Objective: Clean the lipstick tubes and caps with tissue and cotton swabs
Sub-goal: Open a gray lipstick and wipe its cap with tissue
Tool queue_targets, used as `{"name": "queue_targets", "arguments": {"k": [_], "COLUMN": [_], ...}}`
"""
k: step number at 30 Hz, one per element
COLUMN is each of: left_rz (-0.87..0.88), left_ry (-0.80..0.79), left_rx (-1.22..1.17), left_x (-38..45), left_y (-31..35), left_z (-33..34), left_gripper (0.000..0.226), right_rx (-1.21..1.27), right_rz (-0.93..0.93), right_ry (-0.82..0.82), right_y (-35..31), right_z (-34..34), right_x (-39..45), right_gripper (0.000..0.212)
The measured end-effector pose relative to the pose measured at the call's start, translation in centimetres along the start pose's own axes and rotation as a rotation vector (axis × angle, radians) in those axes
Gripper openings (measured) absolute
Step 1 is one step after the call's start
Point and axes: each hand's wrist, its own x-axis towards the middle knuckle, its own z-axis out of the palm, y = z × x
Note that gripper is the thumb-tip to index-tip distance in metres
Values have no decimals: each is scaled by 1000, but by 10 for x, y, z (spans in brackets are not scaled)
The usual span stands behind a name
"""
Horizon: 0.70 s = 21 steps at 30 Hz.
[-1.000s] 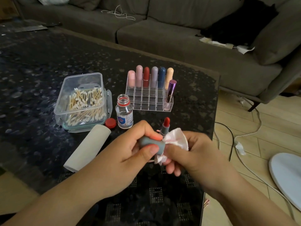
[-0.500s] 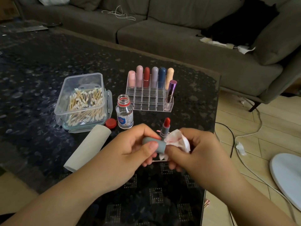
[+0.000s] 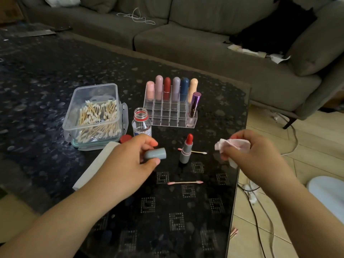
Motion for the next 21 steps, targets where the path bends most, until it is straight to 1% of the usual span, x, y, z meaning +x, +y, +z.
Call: {"name": "queue_targets", "arguments": {"k": [2,4,6,8,10,12,13,14,16,17,18,19,21], "left_rz": [36,91,124,131,132,140,144,148,158,161,163,163,161], "left_ry": [14,7,-14,-30,-52,-72,-72,-68,-47,-36,-29,-26,-22], "left_rx": [97,194,233,266,306,342,365,385,407,412,415,415,407], "left_x": [3,7,10,13,15,16,17,17,18,18,18,18,17], "left_y": [-3,-4,-5,-7,-8,-10,-10,-11,-12,-12,-11,-11,-11], "left_z": [5,10,14,19,23,26,26,26,26,26,26,25,25], "left_gripper": [29,27,25,25,26,27,29,30,31,31,30,29,28], "right_rx": [-42,-81,-122,-179,-266,-374,-413,-428,-392,-388,-420,-491,-641], "right_rz": [-29,-81,-124,-148,-138,-126,-142,-190,-349,-423,-479,-511,-510], "right_ry": [61,104,130,123,69,29,44,86,160,150,107,44,-61], "right_y": [7,13,17,20,21,21,21,19,14,11,9,8,11], "right_z": [6,16,28,37,45,49,49,48,44,43,42,44,50], "right_x": [12,24,35,44,51,54,54,54,51,49,47,44,42], "right_gripper": [8,9,8,18,28,33,35,35,26,19,15,16,22]}}
